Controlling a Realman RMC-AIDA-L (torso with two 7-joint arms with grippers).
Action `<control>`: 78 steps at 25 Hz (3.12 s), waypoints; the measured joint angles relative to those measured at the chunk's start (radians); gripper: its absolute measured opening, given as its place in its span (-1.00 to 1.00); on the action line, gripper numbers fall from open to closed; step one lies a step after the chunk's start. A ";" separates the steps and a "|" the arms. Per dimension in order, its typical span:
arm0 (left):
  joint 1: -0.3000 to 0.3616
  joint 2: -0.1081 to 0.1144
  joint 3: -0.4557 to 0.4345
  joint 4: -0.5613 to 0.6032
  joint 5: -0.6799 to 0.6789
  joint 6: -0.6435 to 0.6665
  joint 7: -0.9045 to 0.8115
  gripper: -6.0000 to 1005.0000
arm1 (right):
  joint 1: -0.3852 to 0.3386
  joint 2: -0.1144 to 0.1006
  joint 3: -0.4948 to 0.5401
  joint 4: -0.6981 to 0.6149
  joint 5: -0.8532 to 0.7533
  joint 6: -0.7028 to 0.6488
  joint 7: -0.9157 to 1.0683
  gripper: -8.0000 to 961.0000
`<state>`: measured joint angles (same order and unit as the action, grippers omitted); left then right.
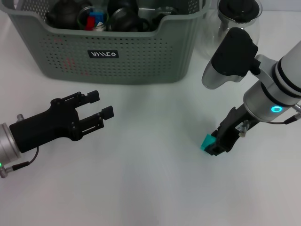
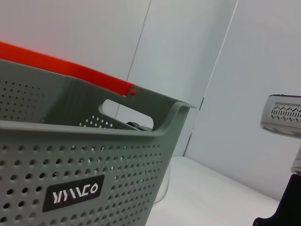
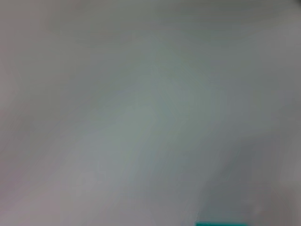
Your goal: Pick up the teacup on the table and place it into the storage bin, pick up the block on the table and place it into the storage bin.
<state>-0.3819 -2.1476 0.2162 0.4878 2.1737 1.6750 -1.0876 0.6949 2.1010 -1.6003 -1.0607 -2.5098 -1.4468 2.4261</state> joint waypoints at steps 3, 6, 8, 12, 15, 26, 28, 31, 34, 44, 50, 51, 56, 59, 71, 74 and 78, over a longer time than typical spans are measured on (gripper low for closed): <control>0.000 0.000 0.000 0.000 0.000 0.000 0.000 0.31 | -0.001 -0.001 0.001 0.002 0.001 -0.007 0.002 0.08; 0.000 0.000 0.000 0.000 0.000 0.000 0.000 0.31 | -0.006 -0.001 0.008 -0.006 0.001 -0.020 0.003 -0.08; 0.000 0.000 0.000 0.000 0.000 0.000 -0.001 0.31 | -0.016 -0.001 0.036 -0.041 0.004 -0.044 0.001 -0.10; 0.001 0.000 0.000 0.000 0.000 0.000 -0.004 0.31 | -0.055 -0.005 0.181 -0.201 0.116 -0.158 -0.036 -0.11; 0.001 0.000 0.000 0.000 0.000 0.000 -0.005 0.31 | -0.075 -0.006 0.340 -0.342 0.270 -0.249 -0.061 -0.11; -0.002 -0.001 0.004 0.000 -0.007 0.007 -0.006 0.31 | 0.033 -0.004 0.430 -0.409 0.480 0.114 -0.119 -0.11; -0.002 -0.001 0.004 0.000 -0.007 0.004 -0.006 0.31 | 0.095 -0.005 0.392 -0.305 0.464 0.235 -0.127 -0.11; -0.002 -0.001 0.003 0.000 -0.008 0.005 -0.006 0.31 | 0.221 -0.005 0.342 -0.098 0.412 0.413 -0.141 -0.11; -0.003 -0.002 0.004 0.000 -0.008 0.005 -0.006 0.31 | 0.370 -0.004 0.325 0.158 0.336 0.576 -0.143 -0.11; 0.000 -0.003 0.001 -0.012 -0.008 -0.003 0.000 0.31 | 0.568 0.001 0.310 0.581 0.233 0.838 -0.175 0.00; -0.001 -0.003 0.002 -0.012 -0.008 -0.003 -0.003 0.31 | 0.512 0.001 0.310 0.499 0.236 0.803 -0.172 0.07; 0.000 -0.003 0.000 -0.012 -0.008 -0.001 -0.003 0.31 | 0.486 0.001 0.315 0.456 0.244 0.794 -0.171 0.08; 0.005 -0.003 0.000 -0.012 -0.008 0.002 -0.004 0.31 | 0.165 -0.001 0.308 0.042 0.555 0.700 -0.302 0.14; 0.006 -0.002 0.000 -0.010 -0.008 0.002 0.000 0.31 | -0.054 -0.004 0.310 -0.102 0.844 0.545 -0.569 0.40; -0.052 0.050 0.150 0.113 0.028 0.239 -0.060 0.33 | -0.475 -0.016 0.669 0.175 1.023 -0.255 -1.179 0.59; -0.067 0.049 0.222 0.120 0.029 0.248 -0.009 0.34 | -0.476 -0.015 0.771 0.298 0.937 -0.308 -1.306 0.70; -0.079 0.038 0.308 0.102 0.029 0.192 0.042 0.52 | -0.460 -0.007 0.792 0.427 0.774 -0.291 -1.534 0.72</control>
<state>-0.4605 -2.1098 0.5240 0.5902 2.2029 1.8672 -1.0456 0.2348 2.0944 -0.8088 -0.6333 -1.7361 -1.7378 0.8918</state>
